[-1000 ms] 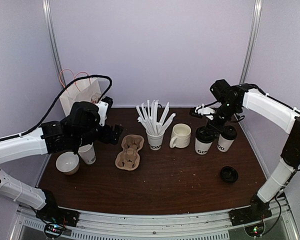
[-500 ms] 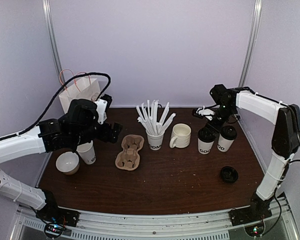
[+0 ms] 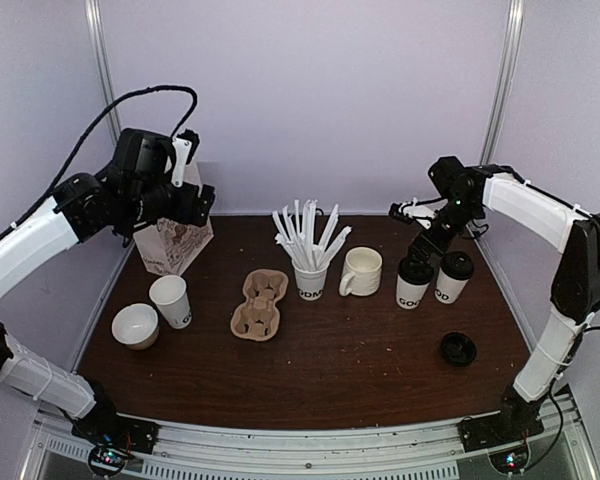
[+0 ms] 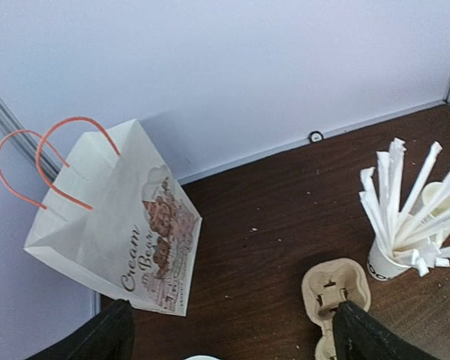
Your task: Pack the takeout coffee
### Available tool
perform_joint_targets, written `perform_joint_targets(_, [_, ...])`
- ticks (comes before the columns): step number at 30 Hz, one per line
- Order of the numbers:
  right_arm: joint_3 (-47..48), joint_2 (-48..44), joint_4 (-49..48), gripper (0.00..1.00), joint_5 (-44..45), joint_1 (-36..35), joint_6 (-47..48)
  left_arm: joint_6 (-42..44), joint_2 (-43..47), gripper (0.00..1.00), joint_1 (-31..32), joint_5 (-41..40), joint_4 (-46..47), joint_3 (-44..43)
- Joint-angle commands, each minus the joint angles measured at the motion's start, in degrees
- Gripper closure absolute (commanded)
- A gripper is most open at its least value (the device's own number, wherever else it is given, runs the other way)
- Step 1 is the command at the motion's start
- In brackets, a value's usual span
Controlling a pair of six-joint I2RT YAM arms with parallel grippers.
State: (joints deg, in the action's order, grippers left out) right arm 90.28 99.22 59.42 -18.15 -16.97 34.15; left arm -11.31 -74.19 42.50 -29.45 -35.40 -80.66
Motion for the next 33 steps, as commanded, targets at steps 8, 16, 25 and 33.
perform_joint_targets(8, [0.20, -8.90, -1.22, 0.10, -6.22, -0.62, -4.53, 2.17, -5.95, 0.31, -21.56, 4.60, -9.18, -18.39])
perform_joint_targets(16, [-3.38, -10.25, -3.30, 0.12, -8.18, -1.13, -5.53, -2.06, -11.48, 0.29, -37.42, 17.18, -8.63, -20.95])
perform_joint_targets(25, [-6.75, -11.52, -4.99, 0.13, -9.60, -1.24, -6.17, -3.02, -27.75, 0.23, -46.00, 25.88, -11.84, -33.49])
perform_joint_targets(33, [-8.47, -11.51, -5.80, 0.14, -10.66, -1.38, -6.89, -0.85, -39.11, 0.29, -48.48, 34.00, -14.23, -43.82])
